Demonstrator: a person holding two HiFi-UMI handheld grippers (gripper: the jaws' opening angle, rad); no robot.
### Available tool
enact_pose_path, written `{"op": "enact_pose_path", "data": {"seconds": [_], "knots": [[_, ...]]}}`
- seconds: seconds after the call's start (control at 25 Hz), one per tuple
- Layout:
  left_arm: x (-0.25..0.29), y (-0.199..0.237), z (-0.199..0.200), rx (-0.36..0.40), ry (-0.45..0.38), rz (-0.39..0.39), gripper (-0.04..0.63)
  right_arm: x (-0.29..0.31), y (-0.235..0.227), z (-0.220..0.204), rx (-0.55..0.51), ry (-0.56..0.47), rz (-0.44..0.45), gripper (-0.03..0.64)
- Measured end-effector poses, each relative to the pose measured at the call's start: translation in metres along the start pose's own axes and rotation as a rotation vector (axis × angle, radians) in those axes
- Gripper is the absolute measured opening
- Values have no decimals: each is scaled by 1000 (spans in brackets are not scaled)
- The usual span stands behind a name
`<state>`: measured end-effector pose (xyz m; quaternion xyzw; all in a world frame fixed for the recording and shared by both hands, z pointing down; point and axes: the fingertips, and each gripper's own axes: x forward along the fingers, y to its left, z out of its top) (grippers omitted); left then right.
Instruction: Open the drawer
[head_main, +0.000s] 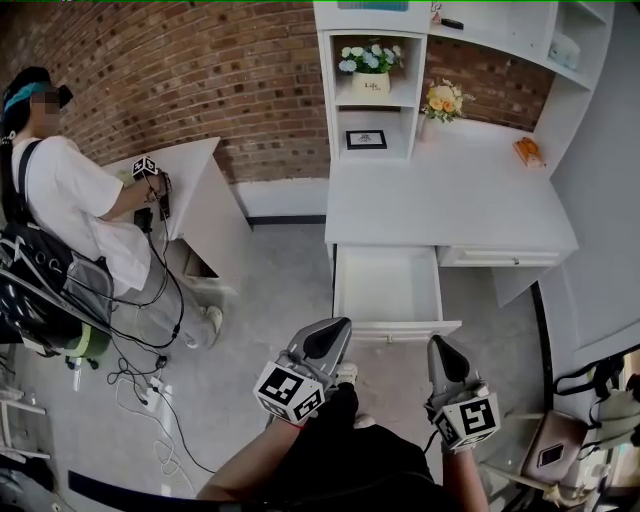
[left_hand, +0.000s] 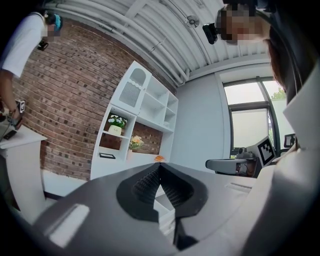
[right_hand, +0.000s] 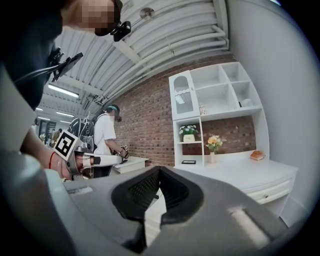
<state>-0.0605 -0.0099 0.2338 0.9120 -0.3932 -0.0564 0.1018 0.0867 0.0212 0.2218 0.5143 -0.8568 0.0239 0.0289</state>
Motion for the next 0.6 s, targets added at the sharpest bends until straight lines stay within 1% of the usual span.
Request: {"op": "enact_pose_path", "data": {"seconds": [0.12, 0.36, 0.6], "knots": [[-1, -4, -3, -6, -4, 3, 3, -9, 0, 0, 4, 16, 8, 3], [-5, -11, -8, -11, -12, 12, 3, -24, -7, 2, -21, -8, -2, 3], [-9, -17, -18, -18, -4, 17, 3, -33, -4, -9, -12, 6, 13, 3]]}}
